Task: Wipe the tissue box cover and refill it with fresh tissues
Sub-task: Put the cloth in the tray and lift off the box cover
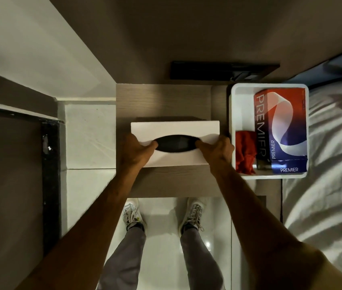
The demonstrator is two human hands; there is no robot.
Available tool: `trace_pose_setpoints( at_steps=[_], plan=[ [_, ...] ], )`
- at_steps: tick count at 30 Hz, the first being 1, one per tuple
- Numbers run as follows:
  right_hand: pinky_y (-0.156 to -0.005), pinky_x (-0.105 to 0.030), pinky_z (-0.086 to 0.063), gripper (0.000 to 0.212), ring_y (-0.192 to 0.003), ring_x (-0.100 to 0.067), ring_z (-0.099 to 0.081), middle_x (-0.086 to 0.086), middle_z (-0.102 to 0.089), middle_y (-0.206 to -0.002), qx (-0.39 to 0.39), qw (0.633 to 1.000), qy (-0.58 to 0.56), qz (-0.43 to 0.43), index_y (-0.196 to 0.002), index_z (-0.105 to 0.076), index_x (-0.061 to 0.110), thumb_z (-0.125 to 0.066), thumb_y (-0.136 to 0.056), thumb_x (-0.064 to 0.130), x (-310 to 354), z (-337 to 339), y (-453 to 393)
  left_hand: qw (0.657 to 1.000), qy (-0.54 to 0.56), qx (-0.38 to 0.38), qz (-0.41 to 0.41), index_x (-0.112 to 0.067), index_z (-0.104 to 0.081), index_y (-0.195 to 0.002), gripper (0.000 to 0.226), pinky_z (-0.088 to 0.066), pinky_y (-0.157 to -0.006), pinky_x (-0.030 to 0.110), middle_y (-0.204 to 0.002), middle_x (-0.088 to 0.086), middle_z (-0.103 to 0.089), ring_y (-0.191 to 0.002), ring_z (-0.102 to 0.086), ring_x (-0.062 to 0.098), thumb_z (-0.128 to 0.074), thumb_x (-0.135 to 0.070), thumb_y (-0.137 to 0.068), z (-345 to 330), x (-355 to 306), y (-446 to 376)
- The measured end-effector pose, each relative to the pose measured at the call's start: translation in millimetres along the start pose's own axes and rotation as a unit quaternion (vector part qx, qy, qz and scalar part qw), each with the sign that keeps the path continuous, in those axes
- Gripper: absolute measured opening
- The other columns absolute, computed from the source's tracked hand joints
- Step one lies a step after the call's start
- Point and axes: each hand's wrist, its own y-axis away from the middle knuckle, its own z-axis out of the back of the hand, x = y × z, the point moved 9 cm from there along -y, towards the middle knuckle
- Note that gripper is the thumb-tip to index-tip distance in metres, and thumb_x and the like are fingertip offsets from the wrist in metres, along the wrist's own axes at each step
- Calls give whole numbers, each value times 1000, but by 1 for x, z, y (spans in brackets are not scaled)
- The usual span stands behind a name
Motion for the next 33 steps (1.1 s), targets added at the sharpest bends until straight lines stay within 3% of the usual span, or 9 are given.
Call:
trace_pose_setpoints(
  at_steps=[2,6,10,14,18,23,26,29,33],
  plan=[
    [-94,-33,-50,81,-128,-31,-57,-14,-58,-139,15,1000,1,10,-140,-51,7,-88,-75,40,3,0,1,1000,11,-3,-6,-13,-64,-124,53,-43,-68,16,-89,-14,-52,-95,-54,11,-84,-33,-80,4,-2,0],
    [-97,-32,-46,82,-129,-28,-51,-13,-51,-141,7,998,35,56,-137,-53,10,-86,-74,51,5,15,18,999,8,28,-23,-11,-61,-131,57,-45,-81,16,-105,-8,-56,-99,-53,10,-83,-31,-83,11,-9,8],
    [-89,-30,-42,86,-120,-23,-48,-12,-44,-140,20,996,34,75,-137,-50,12,-84,-73,57,-19,28,53,999,-37,30,-21,-7,-59,-135,71,-55,-100,37,-132,14,-62,-121,-61,28,-86,-38,-78,22,-1,35],
    [-89,-29,-46,87,-125,-29,-52,-12,-45,-141,58,996,42,53,-142,-46,15,-82,-75,58,-61,21,84,997,-59,37,21,-6,-61,-132,76,-59,-95,39,-128,18,-62,-118,-64,33,-88,-46,-74,25,34,73],
    [-94,-37,-49,91,-126,-31,-51,-11,-45,-140,78,996,32,28,-149,-39,17,-77,-79,61,-84,5,93,997,5,57,48,-13,-61,-129,62,-52,-86,26,-122,6,-70,-112,-67,24,-84,-42,-79,11,60,97],
    [-88,-30,-47,75,-111,-18,-50,-9,-46,-141,81,995,-52,14,-149,-40,17,-62,-92,60,-84,-4,89,994,67,21,81,-13,-59,-132,48,-48,-108,44,-128,10,-65,-122,-60,33,-62,-46,-97,10,67,99],
    [-80,-24,-45,72,-105,-15,-48,-9,-48,-140,74,996,-53,19,-147,-43,17,-59,-93,62,-80,-1,88,993,58,22,99,-9,-52,-138,50,-49,-102,46,-127,21,-62,-117,-59,39,-54,-44,-101,10,71,102],
    [-77,-21,-45,72,-105,-14,-49,-7,-49,-139,72,996,-47,36,-146,-43,19,-58,-92,64,-80,5,93,996,39,20,82,-3,-54,-131,46,-41,-87,35,-117,14,-62,-101,-58,30,-53,-38,-103,14,74,112],
    [-83,-26,-46,71,-107,-14,-48,-9,-49,-141,76,997,-29,15,-145,-45,19,-55,-92,66,-92,5,97,994,13,41,101,1,-54,-129,46,-45,-92,43,-121,21,-62,-109,-59,37,-50,-38,-104,13,85,119]
  ],
)
